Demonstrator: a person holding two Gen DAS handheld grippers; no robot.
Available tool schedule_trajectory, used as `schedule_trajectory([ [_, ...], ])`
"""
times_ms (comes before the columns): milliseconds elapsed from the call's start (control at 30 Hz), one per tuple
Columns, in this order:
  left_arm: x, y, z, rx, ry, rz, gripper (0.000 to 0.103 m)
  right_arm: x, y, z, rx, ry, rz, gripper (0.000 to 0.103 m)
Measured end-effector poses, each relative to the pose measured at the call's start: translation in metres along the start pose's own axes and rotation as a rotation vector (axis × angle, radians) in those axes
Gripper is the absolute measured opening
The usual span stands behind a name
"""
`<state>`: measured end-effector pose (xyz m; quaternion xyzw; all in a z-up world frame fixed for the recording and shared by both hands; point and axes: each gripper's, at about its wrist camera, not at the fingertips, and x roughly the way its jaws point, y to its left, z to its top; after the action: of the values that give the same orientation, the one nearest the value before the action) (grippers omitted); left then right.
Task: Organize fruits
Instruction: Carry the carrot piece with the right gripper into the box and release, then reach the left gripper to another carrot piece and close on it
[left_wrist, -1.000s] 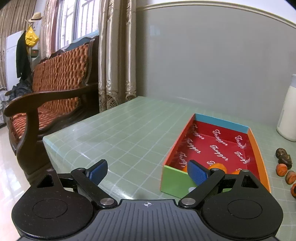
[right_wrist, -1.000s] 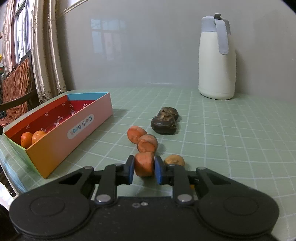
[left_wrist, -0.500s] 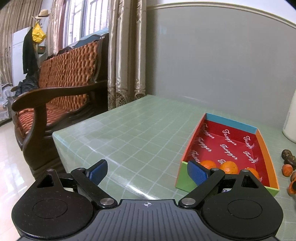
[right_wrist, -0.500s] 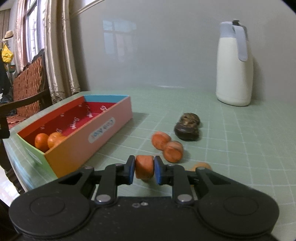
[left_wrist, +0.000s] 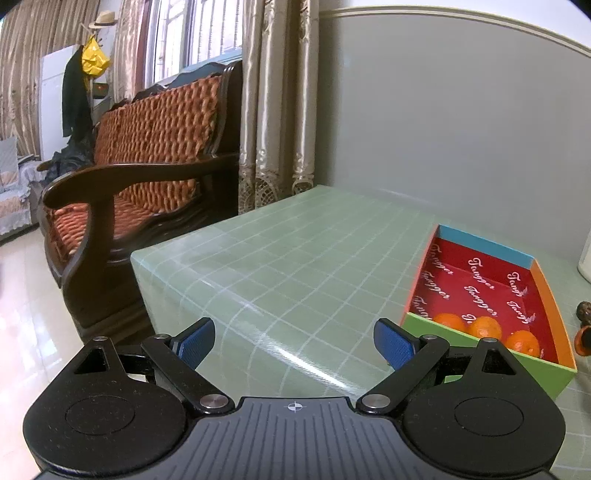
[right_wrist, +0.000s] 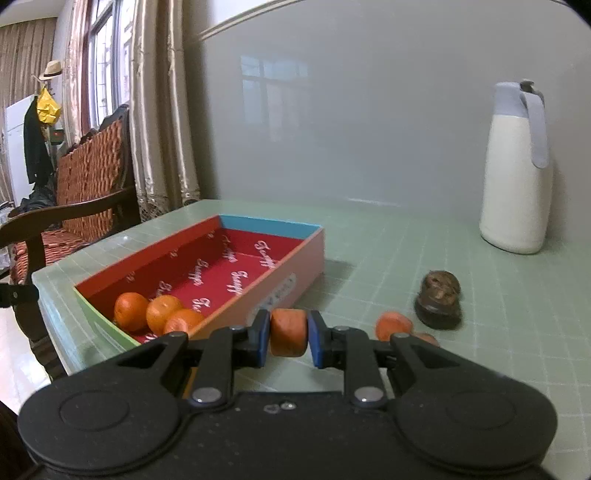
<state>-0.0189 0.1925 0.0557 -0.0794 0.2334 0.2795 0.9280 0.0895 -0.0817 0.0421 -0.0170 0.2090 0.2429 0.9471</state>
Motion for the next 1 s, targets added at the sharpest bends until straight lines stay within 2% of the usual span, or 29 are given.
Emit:
schedule_trajectory([
  [267, 0.005, 0.011, -0.002, -0.027, 0.009, 0.006, 0.092, 0.009, 0.026, 0.022, -0.043, -0.041, 0.071, 0.021],
  [533, 0.005, 0.022, -0.004, -0.044, 0.012, 0.023, 0.092, 0.035, 0.051, 0.023, -0.076, 0.002, 0.117, 0.021],
  [800, 0.008, 0.028, -0.005, -0.054, 0.025, 0.042, 0.092, 0.050, 0.054, 0.020, -0.059, 0.025, 0.128, 0.023],
  [900, 0.008, 0.025, -0.005, -0.047, 0.025, 0.040, 0.092, 0.047, 0.050, 0.020, -0.045, 0.013, 0.125, 0.028],
  [1000, 0.007, 0.020, -0.004, -0.033, 0.021, 0.032, 0.092, 0.039, 0.041, 0.024, -0.022, -0.009, 0.130, 0.028],
])
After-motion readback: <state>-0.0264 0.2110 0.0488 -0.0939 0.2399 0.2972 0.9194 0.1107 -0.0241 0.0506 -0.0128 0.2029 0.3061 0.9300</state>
